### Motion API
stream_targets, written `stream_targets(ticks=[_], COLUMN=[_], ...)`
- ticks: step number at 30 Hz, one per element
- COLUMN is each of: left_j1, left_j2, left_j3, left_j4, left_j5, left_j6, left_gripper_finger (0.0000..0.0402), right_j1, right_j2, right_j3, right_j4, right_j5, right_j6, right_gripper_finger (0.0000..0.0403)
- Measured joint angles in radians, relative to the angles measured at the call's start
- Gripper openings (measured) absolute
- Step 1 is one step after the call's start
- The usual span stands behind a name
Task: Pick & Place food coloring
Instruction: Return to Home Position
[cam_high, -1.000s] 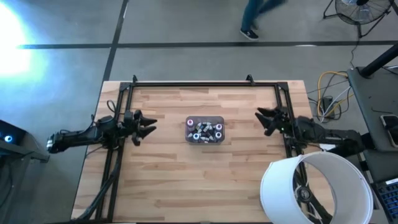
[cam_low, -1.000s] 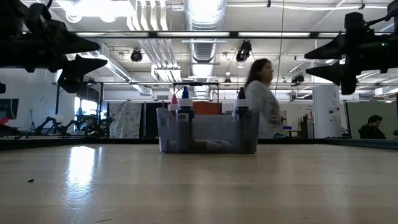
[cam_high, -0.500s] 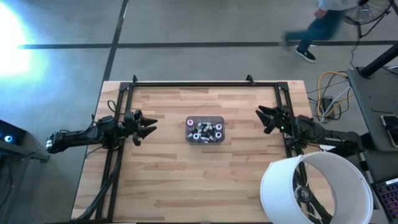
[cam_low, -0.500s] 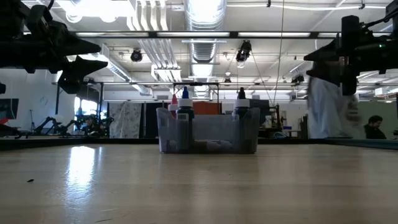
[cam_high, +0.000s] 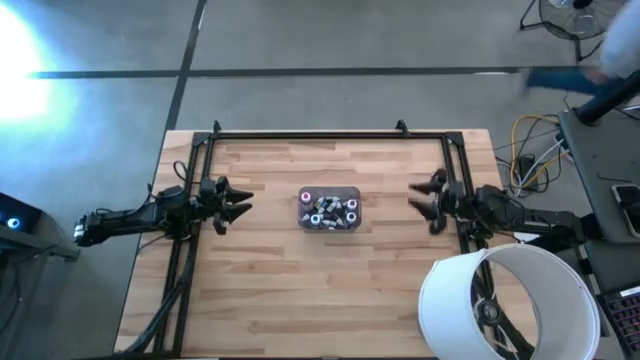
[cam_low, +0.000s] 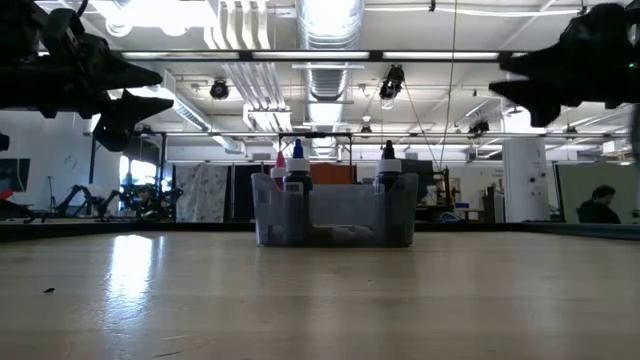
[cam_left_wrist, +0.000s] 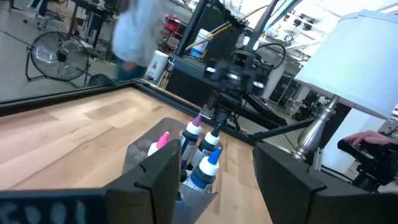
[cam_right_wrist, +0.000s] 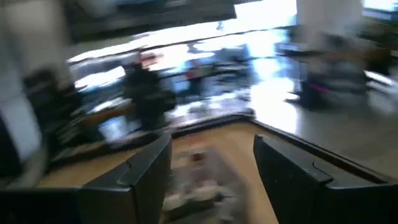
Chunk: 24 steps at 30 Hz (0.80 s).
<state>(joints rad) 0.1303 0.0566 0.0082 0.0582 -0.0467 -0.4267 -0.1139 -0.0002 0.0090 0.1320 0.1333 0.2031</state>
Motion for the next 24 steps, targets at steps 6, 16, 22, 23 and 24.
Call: stream_targets(ticks=[6,16,22,23,24], left_j1=[0.000,0.000,0.000,0.000,0.000], left_j2=[0.000,0.000,0.000,0.000,0.000], left_j3=[0.000,0.000,0.000,0.000,0.000], left_j4=[0.000,0.000,0.000,0.000,0.000], left_j5=[0.000,-0.001,-0.005,-0.005,-0.005], left_j6=[0.000,0.000,0.000,0.000,0.000], left_gripper_finger=[0.0177,0.0177,0.0177,0.0177,0.0177], right_j1=[0.001,0.000,0.000,0.000,0.000], right_j2=[0.000,0.000,0.000,0.000,0.000], right_j3=[0.000,0.000,0.000,0.000,0.000], right_j4=[-0.076,-0.094,-0.094,-0.096,-0.097], right_j5=[-0.428,-0.145,-0.148,-0.148,-0.148], right_j6=[-0.256,-0.194,-0.083,-0.075,-0.074], right_gripper_finger=[0.0221,0.0221,0.0221,0.0221,0.0221])
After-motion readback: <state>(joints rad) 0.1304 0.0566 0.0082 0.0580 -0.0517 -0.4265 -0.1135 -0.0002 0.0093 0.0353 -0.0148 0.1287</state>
